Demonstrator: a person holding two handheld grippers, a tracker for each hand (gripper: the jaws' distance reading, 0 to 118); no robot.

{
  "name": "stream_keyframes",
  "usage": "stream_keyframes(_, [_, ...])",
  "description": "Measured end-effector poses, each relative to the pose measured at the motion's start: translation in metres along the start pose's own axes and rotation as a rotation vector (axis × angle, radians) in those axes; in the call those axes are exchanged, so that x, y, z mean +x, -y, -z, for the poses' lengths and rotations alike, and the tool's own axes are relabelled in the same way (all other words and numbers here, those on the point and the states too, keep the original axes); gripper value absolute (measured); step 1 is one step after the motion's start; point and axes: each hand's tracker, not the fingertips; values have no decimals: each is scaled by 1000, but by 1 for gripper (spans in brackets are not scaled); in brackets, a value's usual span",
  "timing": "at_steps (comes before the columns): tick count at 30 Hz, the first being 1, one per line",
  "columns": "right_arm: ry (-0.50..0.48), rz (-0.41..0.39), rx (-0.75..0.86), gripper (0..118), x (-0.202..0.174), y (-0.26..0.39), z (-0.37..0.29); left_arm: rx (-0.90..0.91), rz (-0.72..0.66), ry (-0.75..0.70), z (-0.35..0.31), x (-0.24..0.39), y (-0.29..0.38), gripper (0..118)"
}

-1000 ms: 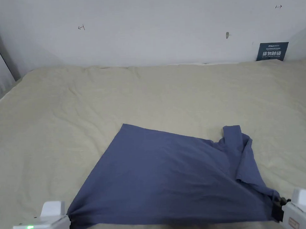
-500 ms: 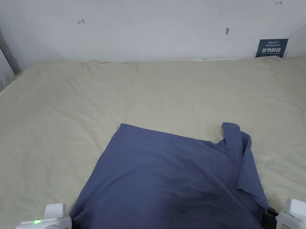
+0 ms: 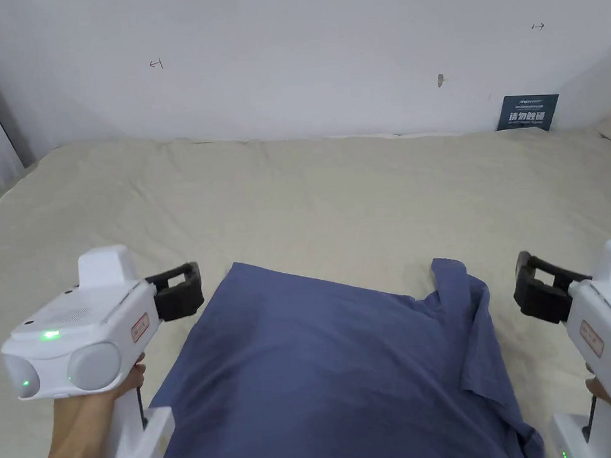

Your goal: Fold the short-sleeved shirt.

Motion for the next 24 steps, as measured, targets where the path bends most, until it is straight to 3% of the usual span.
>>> stream_keyframes(3, [20, -11, 82, 80, -11, -15, -15, 120, 51, 3, -2, 21, -9, 86])
stream_keyframes(4, [22, -28, 102, 56, -15, -18, -18, 143, 73, 9, -3, 28, -10, 65])
stream_keyframes(6, [28, -48, 117, 5, -19, -20, -20, 162, 93, 24, -4, 38, -11, 5])
stream_keyframes(7, [25, -58, 131, 1, -21, -20, -22, 159, 96, 31, 0, 42, -10, 0])
stream_keyframes(11, [10, -74, 156, 1, -16, -16, -17, 84, 58, 122, 13, 47, -11, 0])
stream_keyframes(16, [13, -71, 135, 1, -15, -12, 6, 22, 88, 113, 49, 49, -10, 0])
stream_keyframes(21, [4, -95, 96, 1, -19, -9, 43, -143, 25, 167, 126, 43, -15, 0])
stream_keyframes(24, [5, -139, 69, 1, -21, -6, 69, -249, 75, 185, 184, 41, -16, 0])
